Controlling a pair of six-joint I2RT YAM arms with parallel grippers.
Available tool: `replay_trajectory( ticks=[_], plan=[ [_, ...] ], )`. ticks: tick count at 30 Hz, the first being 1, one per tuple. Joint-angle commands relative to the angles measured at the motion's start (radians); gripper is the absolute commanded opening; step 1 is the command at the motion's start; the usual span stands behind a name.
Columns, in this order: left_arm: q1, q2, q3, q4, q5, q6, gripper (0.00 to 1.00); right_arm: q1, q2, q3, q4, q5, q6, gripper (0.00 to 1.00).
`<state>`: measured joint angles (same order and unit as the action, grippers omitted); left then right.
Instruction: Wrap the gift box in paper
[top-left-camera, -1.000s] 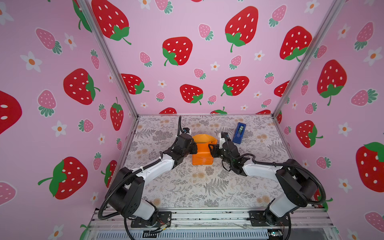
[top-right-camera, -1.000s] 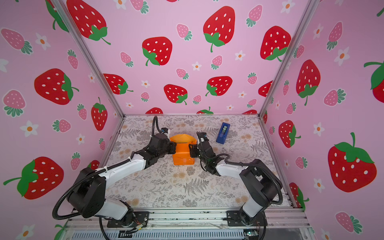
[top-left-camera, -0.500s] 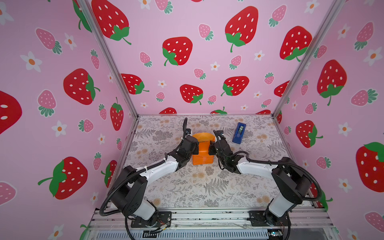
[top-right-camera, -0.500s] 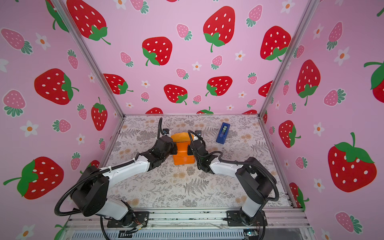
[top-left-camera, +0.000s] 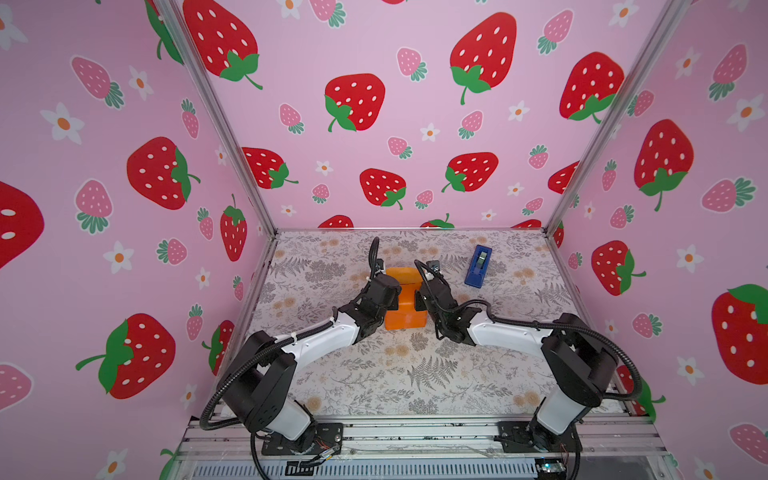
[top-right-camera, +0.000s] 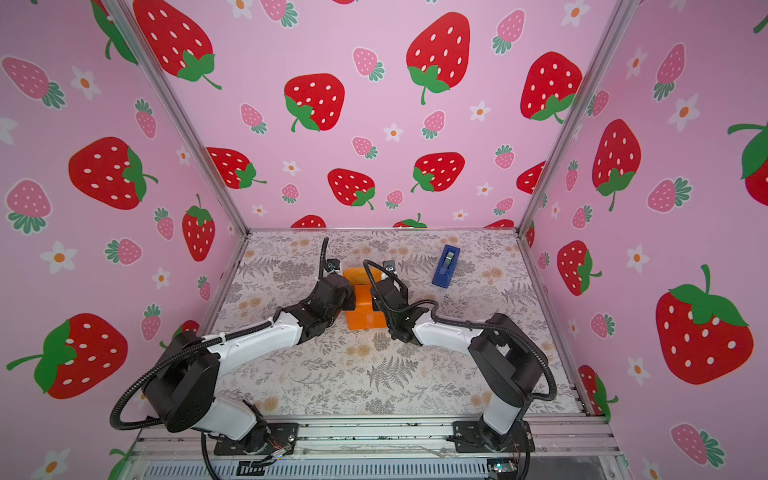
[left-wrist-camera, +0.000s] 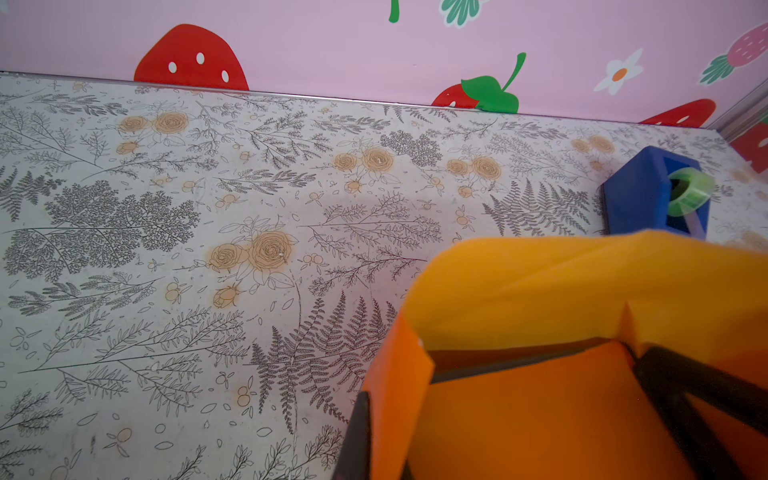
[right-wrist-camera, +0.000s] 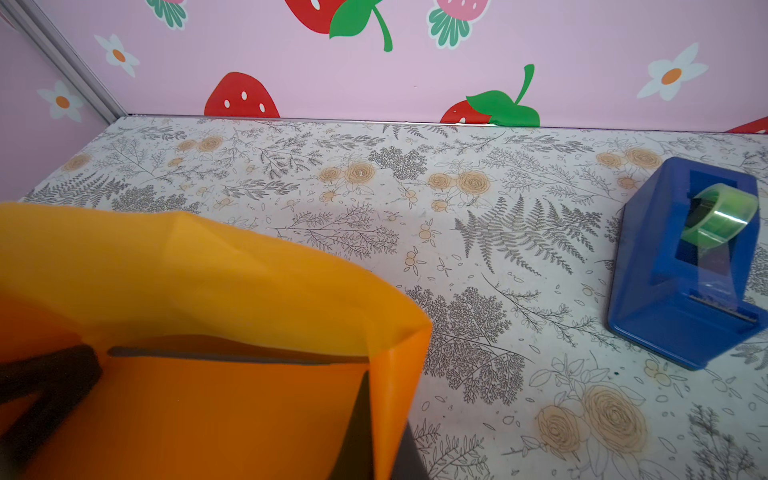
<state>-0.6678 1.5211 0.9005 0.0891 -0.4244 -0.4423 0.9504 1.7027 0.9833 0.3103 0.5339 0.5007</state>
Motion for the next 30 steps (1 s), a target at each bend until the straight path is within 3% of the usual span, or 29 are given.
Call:
replay_trajectory(
  ticks=[1,5,11,15,22,26,30],
  plan=[
    [-0.031,-0.028,-0.002,-0.096,0.111,-0.007,0.14,0.033,0.023,0.000,-0.066,-0.042,0.030,0.00],
    [-0.032,-0.102,-0.034,-0.103,0.103,-0.036,0.34,0.033,0.025,-0.001,-0.066,-0.045,0.037,0.00],
    [-0.034,-0.146,-0.076,-0.105,0.081,-0.067,0.38,0.033,0.019,-0.012,-0.064,-0.039,0.041,0.00],
    [-0.038,-0.102,-0.083,-0.068,0.093,-0.060,0.32,0.033,0.011,-0.020,-0.062,-0.038,0.043,0.00],
    [-0.056,-0.032,-0.075,-0.019,0.078,-0.029,0.08,0.033,-0.001,-0.025,-0.066,-0.022,0.043,0.00],
    [-0.060,-0.003,-0.049,-0.029,0.074,-0.019,0.00,0.032,-0.012,-0.026,-0.053,-0.021,0.063,0.00],
    [-0.062,0.009,-0.038,-0.039,0.073,-0.016,0.00,0.028,0.000,-0.004,-0.043,0.002,0.082,0.18]
  ],
)
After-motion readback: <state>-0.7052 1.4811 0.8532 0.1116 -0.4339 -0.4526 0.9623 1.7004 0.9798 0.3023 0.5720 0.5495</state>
